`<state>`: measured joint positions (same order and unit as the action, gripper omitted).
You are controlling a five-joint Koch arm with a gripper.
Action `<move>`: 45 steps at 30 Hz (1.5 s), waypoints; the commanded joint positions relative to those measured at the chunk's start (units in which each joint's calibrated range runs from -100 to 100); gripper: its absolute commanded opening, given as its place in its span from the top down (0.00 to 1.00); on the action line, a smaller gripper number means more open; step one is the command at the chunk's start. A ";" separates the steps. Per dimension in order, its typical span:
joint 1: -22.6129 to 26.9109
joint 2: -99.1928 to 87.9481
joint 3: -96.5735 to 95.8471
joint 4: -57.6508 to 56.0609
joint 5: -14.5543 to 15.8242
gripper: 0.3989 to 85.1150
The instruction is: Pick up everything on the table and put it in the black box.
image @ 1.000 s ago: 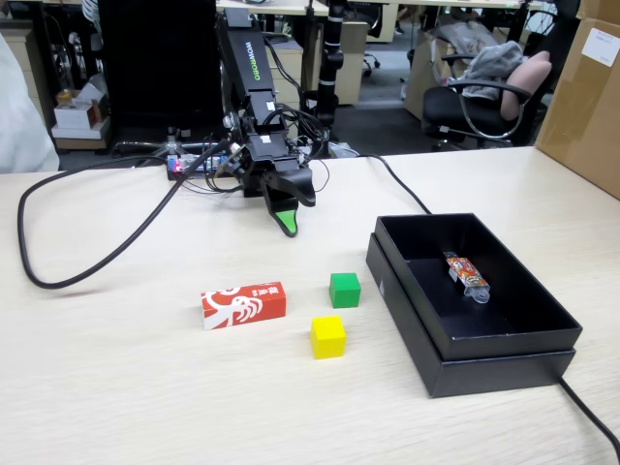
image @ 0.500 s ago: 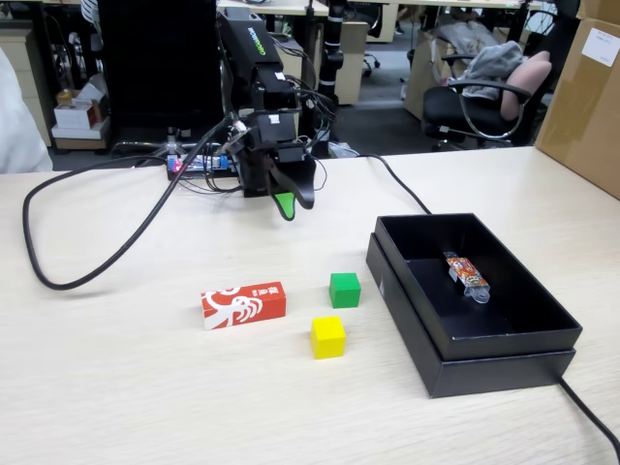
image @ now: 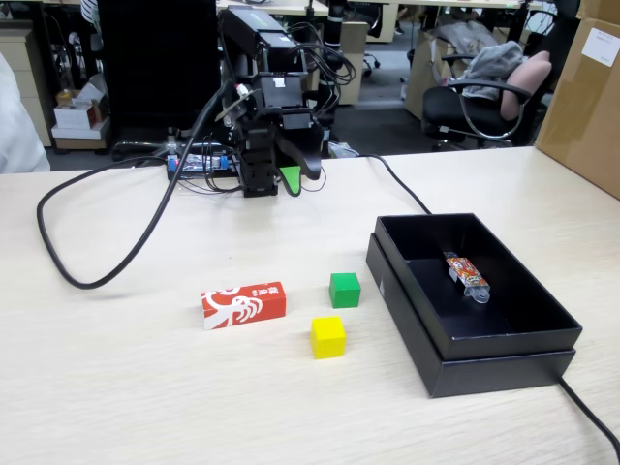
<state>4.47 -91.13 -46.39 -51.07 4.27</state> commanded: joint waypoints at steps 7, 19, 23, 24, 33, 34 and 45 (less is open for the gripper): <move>0.05 25.33 24.82 -9.54 0.73 0.43; 0.10 65.49 53.65 -19.38 4.00 0.43; 0.54 71.34 56.91 -19.38 5.08 0.43; 0.63 72.72 57.54 -19.38 5.27 0.43; 1.17 89.01 67.43 -19.38 5.71 0.44; 1.03 92.34 68.70 -19.30 5.71 0.44; 0.88 99.34 68.24 -19.21 6.06 0.46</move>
<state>5.40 8.93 19.18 -70.07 10.04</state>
